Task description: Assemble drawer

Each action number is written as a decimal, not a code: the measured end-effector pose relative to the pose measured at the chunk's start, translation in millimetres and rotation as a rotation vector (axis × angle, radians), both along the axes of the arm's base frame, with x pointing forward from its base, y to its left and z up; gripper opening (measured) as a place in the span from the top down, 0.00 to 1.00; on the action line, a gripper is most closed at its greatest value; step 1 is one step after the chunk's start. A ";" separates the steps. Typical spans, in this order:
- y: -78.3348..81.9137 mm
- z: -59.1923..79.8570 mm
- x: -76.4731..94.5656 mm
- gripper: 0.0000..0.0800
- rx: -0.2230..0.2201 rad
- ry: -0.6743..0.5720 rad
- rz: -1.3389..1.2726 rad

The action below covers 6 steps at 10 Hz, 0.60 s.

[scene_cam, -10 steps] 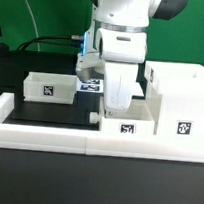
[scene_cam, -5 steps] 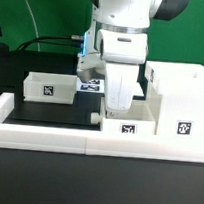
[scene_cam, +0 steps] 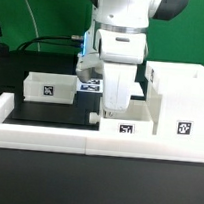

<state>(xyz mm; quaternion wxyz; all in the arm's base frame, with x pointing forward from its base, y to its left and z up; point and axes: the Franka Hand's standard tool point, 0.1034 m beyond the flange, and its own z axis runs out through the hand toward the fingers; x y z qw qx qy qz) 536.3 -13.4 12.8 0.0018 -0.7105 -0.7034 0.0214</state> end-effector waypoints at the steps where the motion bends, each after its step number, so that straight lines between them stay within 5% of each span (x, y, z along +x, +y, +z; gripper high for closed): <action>1: 2.0 -0.5 -0.5 0.95 0.002 -0.003 0.003; 6: 5.6 -1.4 -0.3 0.95 0.008 -0.021 0.007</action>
Offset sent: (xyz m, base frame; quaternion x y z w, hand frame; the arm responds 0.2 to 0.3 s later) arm 0.0023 0.0115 0.0016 -0.0111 0.0303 -0.0267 0.9991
